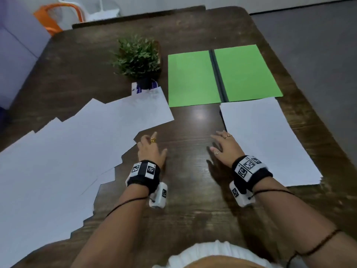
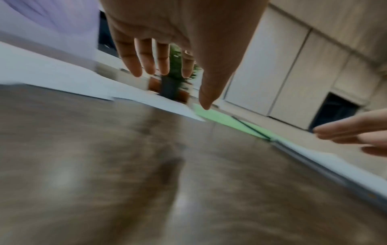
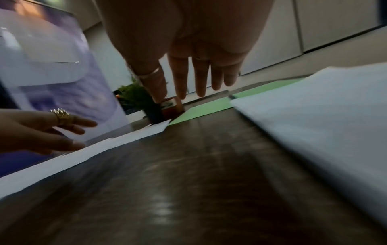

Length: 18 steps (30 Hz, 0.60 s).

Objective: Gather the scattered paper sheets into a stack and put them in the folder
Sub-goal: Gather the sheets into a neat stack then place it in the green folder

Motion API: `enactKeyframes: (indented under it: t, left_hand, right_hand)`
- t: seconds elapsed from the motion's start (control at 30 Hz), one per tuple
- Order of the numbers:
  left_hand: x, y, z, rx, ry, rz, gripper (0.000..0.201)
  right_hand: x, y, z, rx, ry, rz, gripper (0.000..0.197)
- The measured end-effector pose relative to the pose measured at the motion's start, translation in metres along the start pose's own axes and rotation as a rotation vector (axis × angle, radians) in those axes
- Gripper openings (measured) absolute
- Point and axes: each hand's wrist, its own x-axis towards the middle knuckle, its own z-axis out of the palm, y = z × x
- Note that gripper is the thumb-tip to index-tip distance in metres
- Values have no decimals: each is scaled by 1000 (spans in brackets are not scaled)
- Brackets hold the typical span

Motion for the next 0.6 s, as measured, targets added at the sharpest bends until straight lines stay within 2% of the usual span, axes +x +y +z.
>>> enactKeyframes:
  t: [0.13, 0.23, 0.33, 0.47, 0.6]
  left_hand:
    - [-23, -121, -13, 120, -55, -253, 73]
    - [-49, -195, -24, 217, -135, -380, 86]
    - [-75, -250, -37, 180, -204, -481, 108]
    - [-95, -310, -49, 171, -303, -454, 119]
    - [-99, -338, -54, 238, -443, -306, 131]
  right_hand:
    - [8, -61, 57, -87, -243, -107, 52]
    - [9, -103, 102, -209, -417, -121, 64]
    - [7, -138, 140, -291, -384, -10, 77]
    - [5, -182, 170, -327, -276, 169, 93]
    - [8, -215, 189, -276, -271, 179, 82]
